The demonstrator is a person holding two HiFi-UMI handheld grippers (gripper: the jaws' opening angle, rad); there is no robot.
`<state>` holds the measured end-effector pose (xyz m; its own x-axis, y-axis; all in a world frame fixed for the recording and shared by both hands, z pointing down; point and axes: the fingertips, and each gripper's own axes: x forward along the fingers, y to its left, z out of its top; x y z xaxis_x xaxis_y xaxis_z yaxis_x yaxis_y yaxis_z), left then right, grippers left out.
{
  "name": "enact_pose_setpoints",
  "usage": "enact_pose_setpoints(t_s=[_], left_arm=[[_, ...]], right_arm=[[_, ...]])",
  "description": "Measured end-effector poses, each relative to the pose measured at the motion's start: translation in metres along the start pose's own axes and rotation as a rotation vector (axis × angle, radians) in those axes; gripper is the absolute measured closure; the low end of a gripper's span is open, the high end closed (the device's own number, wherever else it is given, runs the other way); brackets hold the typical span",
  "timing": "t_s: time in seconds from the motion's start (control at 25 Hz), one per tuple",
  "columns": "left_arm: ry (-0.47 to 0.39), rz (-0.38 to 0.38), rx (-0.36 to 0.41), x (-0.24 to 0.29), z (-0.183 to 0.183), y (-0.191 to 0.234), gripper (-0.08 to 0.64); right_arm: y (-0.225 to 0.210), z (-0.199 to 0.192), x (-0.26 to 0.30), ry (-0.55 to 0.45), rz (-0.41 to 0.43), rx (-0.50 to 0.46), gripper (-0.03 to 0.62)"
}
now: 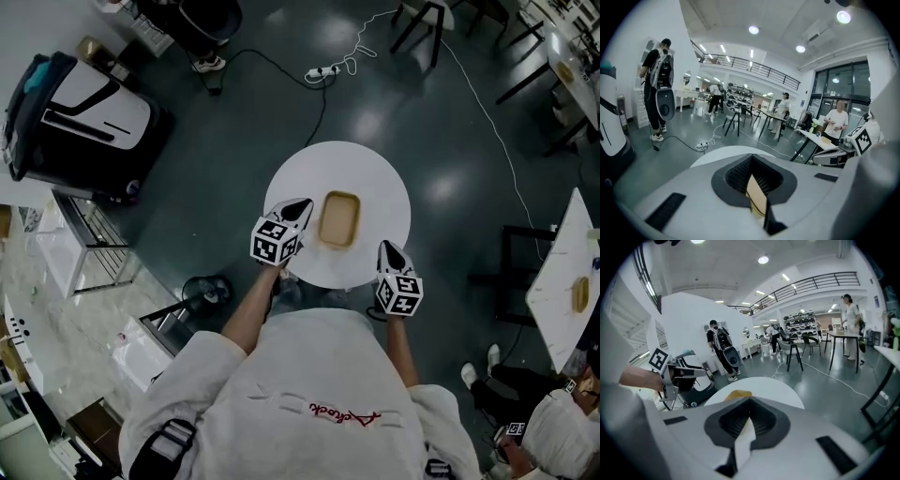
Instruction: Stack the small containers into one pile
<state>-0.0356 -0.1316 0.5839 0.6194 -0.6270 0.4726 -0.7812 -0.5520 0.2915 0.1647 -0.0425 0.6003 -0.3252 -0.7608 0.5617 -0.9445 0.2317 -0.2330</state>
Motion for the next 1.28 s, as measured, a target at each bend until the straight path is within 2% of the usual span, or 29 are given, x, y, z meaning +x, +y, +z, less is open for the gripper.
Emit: enact_pose_setpoints(t_s=[0.36, 0.52, 0.76, 1.04, 1.28], left_arm=[[-0.156, 0.02, 0.013, -0.055, 0.058, 0.013, 0.551], [-0.201, 0.022, 0.033, -0.068, 0.079, 0.01, 0.551], [-0.268, 0.018, 0.046, -0.084, 0.106, 0.011, 0.551], [-0.305, -0.002, 0.065, -0.083, 0.127, 0.007, 0.551], [-0.312, -0.006, 0.066, -0.081, 0.125, 0.004, 0.551]], right_arm=[[0.036, 0.086, 0.003, -0.161, 0.057, -0.102, 0.572], [0.05, 0.129, 0.004, -0.222, 0.075, -0.162, 0.572], [0.066, 0.172, 0.003, -0.291, 0.081, -0.206, 0.572], [0.068, 0.195, 0.003, -0.318, 0.069, -0.237, 0.572], [0.074, 0.181, 0.004, -0.303, 0.078, -0.233, 0.572]])
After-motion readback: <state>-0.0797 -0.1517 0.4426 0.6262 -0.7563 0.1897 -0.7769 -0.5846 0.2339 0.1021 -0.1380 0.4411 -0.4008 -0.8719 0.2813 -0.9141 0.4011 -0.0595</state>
